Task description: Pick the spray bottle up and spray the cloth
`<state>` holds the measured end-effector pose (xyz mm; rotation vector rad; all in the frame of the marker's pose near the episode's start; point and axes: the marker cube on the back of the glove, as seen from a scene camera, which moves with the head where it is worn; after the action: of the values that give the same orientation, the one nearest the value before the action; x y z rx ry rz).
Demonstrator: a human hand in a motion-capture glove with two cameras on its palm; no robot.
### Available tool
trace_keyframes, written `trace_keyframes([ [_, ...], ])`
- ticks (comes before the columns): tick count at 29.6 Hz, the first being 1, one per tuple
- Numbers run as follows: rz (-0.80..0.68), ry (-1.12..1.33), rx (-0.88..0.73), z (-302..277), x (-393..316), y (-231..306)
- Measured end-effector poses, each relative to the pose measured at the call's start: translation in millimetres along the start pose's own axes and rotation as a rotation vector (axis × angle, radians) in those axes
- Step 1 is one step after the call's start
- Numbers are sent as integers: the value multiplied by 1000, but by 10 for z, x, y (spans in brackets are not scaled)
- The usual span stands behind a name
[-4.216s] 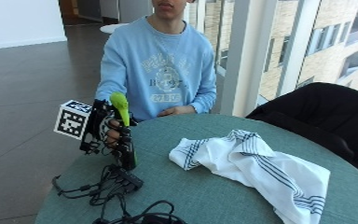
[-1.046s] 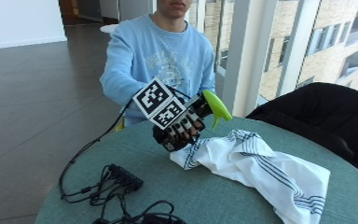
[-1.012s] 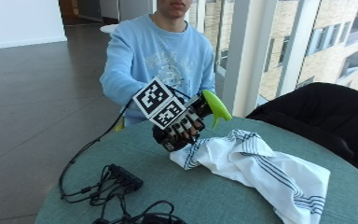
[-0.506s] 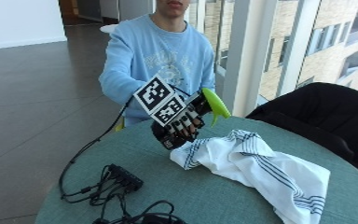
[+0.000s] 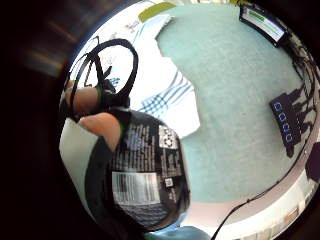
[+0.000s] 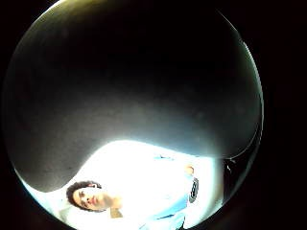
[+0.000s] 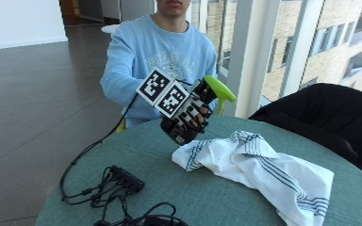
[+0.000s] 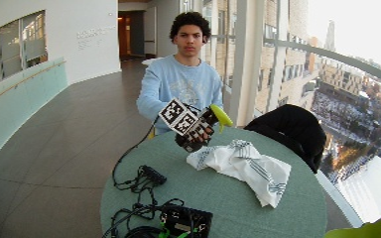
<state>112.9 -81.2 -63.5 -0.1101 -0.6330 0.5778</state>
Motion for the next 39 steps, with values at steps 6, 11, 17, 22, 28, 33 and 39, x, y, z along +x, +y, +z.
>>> trace_keyframes([
  [6, -172, -114, 54, 87, -374, 49],
  [11, -316, -200, 84, 264, -663, -36],
  [17, -453, -324, 91, 718, -1031, -175],
  [22, -518, -387, 53, 1193, -1286, -283],
  [28, -548, -432, 33, 1715, -1510, -440],
  [33, -543, -438, 36, 1984, -1527, -569],
  [39, -526, -409, 58, 2160, -1428, -666],
])
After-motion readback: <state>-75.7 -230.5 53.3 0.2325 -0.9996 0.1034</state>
